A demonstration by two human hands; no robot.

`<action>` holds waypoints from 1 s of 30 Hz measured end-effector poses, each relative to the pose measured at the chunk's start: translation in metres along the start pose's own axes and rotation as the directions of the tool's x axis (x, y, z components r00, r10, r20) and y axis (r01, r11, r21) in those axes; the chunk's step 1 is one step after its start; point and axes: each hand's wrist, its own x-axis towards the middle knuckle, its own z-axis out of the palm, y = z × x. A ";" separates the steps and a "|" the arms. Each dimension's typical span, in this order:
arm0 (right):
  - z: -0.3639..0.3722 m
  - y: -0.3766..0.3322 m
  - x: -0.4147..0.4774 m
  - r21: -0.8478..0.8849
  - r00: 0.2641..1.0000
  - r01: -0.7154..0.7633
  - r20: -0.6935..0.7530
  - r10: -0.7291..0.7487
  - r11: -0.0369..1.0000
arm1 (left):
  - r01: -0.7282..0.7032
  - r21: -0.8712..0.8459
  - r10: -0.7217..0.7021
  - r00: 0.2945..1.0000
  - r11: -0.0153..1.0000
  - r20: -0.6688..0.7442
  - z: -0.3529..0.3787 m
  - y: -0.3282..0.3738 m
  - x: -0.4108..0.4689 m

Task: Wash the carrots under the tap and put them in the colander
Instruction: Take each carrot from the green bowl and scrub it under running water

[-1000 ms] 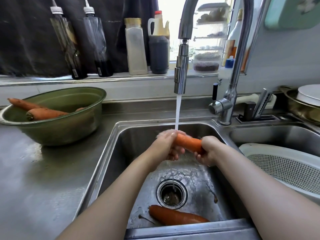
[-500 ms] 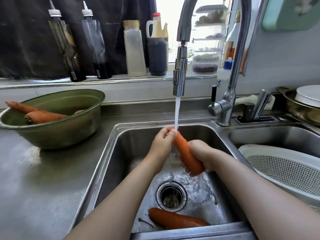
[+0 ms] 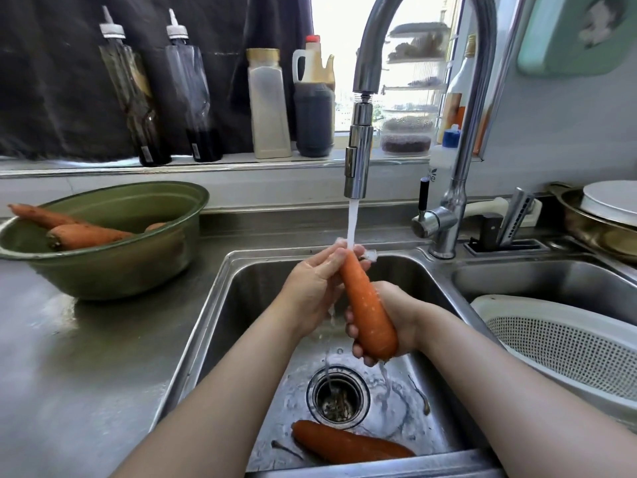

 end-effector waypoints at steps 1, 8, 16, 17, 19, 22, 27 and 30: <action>0.002 0.000 0.000 0.022 0.999 0.038 -0.004 -0.038 0.999 | 0.005 -0.021 -0.007 0.998 1.000 -0.069 0.000 0.000 0.000; -0.005 -0.001 0.001 -0.160 0.949 0.315 0.046 -0.311 0.936 | -0.013 0.117 0.057 0.924 0.993 -0.378 -0.006 -0.003 0.004; -0.002 -0.004 0.000 -0.159 0.969 0.234 -0.045 -0.243 0.959 | -0.212 0.793 0.144 0.977 0.571 0.158 -0.032 0.018 0.000; -0.004 -0.005 0.000 -0.154 0.970 0.226 -0.050 -0.236 0.962 | -0.245 0.862 0.104 0.969 0.444 0.222 -0.034 0.021 0.000; -0.011 -0.006 -0.001 -0.158 0.981 0.189 -0.016 -0.193 0.969 | -0.243 0.928 0.070 0.970 0.282 0.233 -0.035 0.028 -0.003; -0.023 -0.006 -0.004 -0.240 0.993 0.112 0.070 -0.098 0.964 | -0.215 0.967 0.147 0.970 0.138 0.195 -0.040 0.041 -0.010; -0.028 -0.007 -0.008 -0.520 0.995 0.008 -0.079 -0.058 0.854 | -0.227 0.929 0.106 0.958 -0.293 0.267 -0.028 0.040 -0.005; -0.031 -0.010 -0.012 -0.542 0.987 -0.012 -0.139 -0.075 0.840 | -0.259 0.786 -0.028 0.955 -0.562 0.296 -0.008 0.013 0.005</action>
